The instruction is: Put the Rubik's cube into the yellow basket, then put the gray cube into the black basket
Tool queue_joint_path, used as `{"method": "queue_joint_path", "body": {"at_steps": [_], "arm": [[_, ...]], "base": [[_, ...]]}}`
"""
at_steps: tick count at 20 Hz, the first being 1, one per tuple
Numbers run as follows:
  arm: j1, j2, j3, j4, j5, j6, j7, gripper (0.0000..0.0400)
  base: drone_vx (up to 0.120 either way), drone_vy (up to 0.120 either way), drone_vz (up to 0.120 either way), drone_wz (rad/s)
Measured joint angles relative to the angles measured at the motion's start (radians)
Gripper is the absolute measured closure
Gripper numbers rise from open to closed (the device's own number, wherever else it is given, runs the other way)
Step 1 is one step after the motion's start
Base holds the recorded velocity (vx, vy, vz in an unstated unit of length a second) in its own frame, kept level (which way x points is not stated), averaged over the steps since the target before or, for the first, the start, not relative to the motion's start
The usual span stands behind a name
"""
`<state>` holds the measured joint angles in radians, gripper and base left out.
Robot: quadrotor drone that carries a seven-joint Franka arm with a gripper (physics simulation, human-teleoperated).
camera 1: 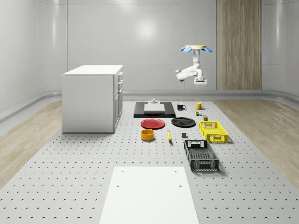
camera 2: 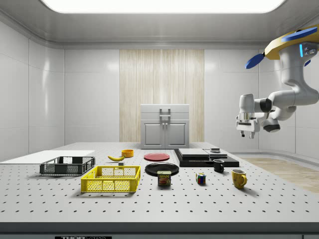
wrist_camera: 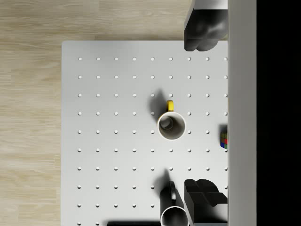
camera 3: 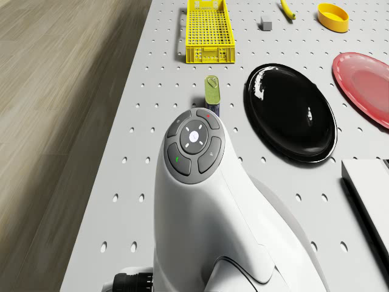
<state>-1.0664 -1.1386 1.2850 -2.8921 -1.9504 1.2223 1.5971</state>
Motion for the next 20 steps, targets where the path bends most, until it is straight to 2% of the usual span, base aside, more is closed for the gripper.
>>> {"method": "queue_joint_path", "body": {"at_steps": [20], "arm": [[-0.033, -0.096, 0.029, 0.007, 0.049, 0.087, 0.030, 0.0000]], "base": [[0.120, 0.000, -0.120, 0.000]]}}
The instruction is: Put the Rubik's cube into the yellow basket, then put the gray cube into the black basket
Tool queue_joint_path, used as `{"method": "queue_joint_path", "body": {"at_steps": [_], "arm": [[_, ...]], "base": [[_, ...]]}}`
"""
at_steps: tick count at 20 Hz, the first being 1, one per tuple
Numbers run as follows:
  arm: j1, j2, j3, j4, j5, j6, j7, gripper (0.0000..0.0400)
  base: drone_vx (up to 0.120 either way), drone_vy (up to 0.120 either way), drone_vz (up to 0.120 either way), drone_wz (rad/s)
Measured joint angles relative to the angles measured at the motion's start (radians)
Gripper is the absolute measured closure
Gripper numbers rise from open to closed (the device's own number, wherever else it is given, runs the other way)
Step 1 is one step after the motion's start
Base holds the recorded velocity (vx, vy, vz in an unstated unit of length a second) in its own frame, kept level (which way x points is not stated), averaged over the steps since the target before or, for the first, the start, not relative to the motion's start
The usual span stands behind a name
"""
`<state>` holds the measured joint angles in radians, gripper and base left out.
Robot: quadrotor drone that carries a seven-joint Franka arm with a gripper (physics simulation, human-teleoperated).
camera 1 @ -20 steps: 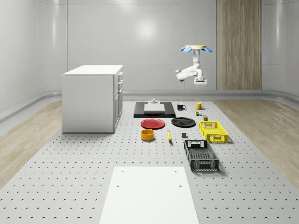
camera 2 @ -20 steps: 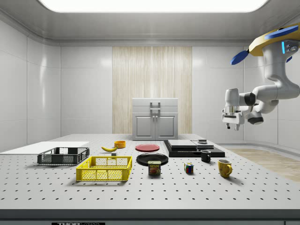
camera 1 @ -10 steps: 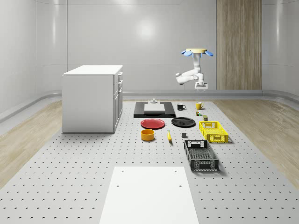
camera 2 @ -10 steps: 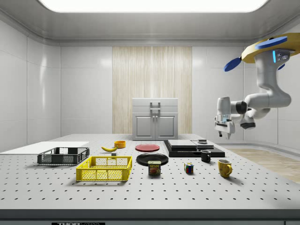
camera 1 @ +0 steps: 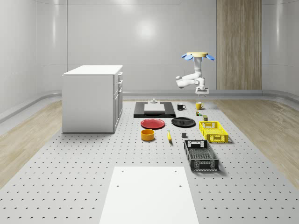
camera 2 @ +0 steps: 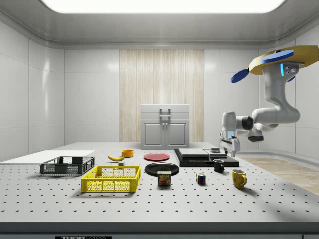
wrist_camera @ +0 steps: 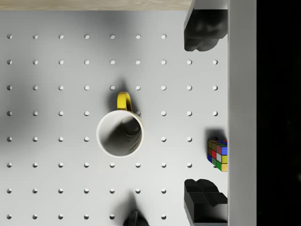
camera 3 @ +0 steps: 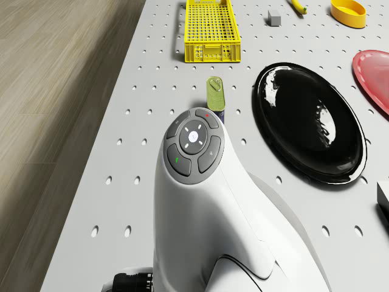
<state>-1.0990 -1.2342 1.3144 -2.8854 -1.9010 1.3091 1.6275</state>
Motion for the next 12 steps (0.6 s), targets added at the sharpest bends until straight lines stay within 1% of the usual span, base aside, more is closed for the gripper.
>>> {"method": "queue_joint_path", "body": {"at_steps": [4, 5, 6, 12], "arm": [[-0.005, -0.017, 0.005, 0.001, 0.009, 0.016, 0.005, 0.0000], [-0.006, -0.021, 0.006, 0.001, 0.011, 0.020, 0.006, 0.0000], [-0.008, -0.026, 0.007, 0.002, 0.013, 0.024, 0.007, 0.0000], [-0.014, -0.050, 0.013, 0.003, 0.024, 0.046, 0.013, 0.0000]], "base": [[0.120, 0.000, -0.120, 0.000], [0.120, 0.000, -0.080, 0.000], [0.120, -0.040, 0.000, 0.000], [0.120, -0.120, 0.000, 0.000]]}}
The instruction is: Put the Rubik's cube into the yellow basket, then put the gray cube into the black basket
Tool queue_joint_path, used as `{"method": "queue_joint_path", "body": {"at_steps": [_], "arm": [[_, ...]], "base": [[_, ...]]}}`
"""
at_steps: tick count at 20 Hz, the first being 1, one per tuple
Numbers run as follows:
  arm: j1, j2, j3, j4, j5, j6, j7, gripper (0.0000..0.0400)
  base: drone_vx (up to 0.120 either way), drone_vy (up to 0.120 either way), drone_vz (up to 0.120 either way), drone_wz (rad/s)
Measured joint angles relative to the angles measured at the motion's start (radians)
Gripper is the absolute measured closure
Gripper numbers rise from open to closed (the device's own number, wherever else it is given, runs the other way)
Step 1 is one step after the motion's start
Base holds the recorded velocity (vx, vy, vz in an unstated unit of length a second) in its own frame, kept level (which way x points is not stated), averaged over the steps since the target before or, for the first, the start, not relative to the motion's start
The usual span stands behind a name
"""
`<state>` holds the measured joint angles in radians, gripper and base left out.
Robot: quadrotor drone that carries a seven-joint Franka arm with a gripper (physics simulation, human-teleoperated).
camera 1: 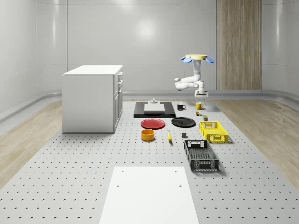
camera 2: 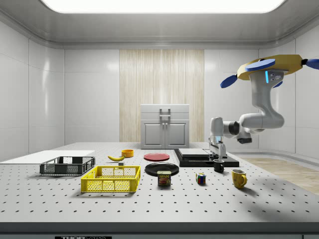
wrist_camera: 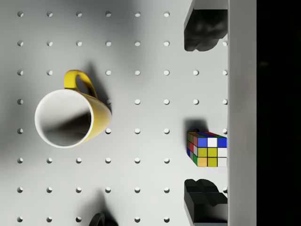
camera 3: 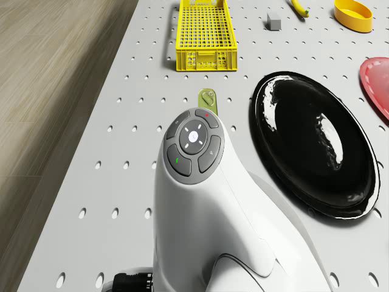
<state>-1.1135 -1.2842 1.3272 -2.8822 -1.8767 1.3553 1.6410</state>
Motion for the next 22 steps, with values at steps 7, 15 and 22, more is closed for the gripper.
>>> {"method": "queue_joint_path", "body": {"at_steps": [7, 15, 22], "arm": [[-0.007, -0.027, 0.006, 0.002, 0.013, 0.025, 0.007, 0.0000], [-0.015, -0.055, 0.012, 0.003, 0.025, 0.051, 0.013, 0.0000], [-0.021, -0.078, 0.017, 0.004, 0.036, 0.072, 0.019, 0.0000]], "base": [[0.120, -0.120, -0.109, 0.000], [0.060, -0.035, -0.070, 0.000], [0.000, -0.034, -0.120, 0.000]]}}
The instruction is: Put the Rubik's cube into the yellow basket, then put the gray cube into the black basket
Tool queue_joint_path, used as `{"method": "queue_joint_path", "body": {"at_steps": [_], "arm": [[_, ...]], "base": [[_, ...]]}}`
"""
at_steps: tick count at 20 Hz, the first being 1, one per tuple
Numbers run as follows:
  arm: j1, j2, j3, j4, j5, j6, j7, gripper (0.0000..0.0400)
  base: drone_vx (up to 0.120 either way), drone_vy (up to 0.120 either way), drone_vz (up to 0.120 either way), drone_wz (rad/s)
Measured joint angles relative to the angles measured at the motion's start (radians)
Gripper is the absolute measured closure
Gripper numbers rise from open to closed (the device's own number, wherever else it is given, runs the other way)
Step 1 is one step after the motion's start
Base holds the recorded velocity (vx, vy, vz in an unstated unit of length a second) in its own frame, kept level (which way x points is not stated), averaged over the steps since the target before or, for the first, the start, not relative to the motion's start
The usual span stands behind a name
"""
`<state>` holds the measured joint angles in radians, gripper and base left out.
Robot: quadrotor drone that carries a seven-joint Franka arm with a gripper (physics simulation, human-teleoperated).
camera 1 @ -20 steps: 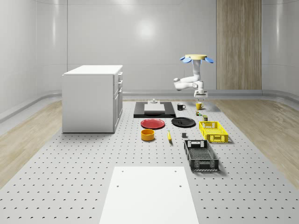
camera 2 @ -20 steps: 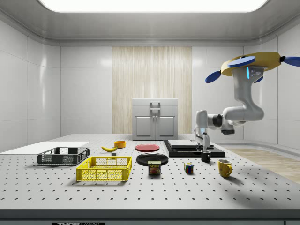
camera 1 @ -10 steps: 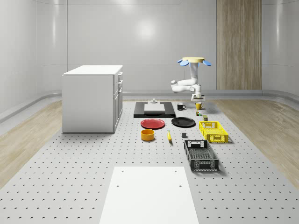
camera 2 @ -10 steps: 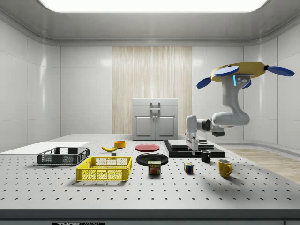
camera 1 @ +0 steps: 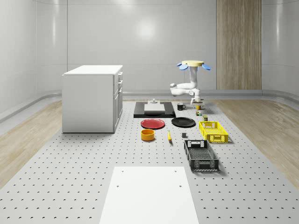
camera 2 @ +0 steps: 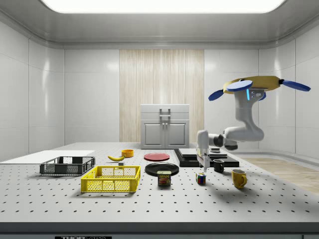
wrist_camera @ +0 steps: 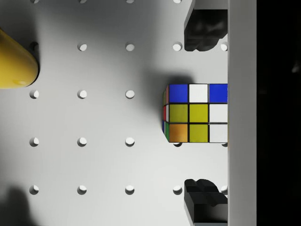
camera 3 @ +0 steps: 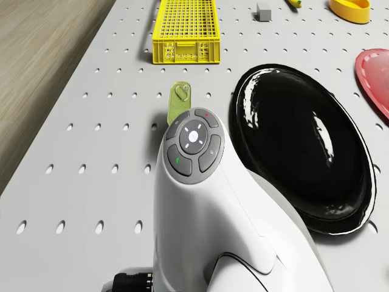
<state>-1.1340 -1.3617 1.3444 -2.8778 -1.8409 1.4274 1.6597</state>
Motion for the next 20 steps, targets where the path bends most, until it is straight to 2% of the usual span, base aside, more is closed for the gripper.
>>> {"method": "queue_joint_path", "body": {"at_steps": [5, 20], "arm": [[-0.004, -0.015, 0.003, 0.001, 0.007, 0.014, 0.003, 0.0000], [-0.014, -0.063, -0.124, 0.030, -0.104, 0.102, -0.001, 0.0000]], "base": [[0.080, 0.000, -0.032, 0.000], [0.000, 0.000, 0.000, 0.000]]}}
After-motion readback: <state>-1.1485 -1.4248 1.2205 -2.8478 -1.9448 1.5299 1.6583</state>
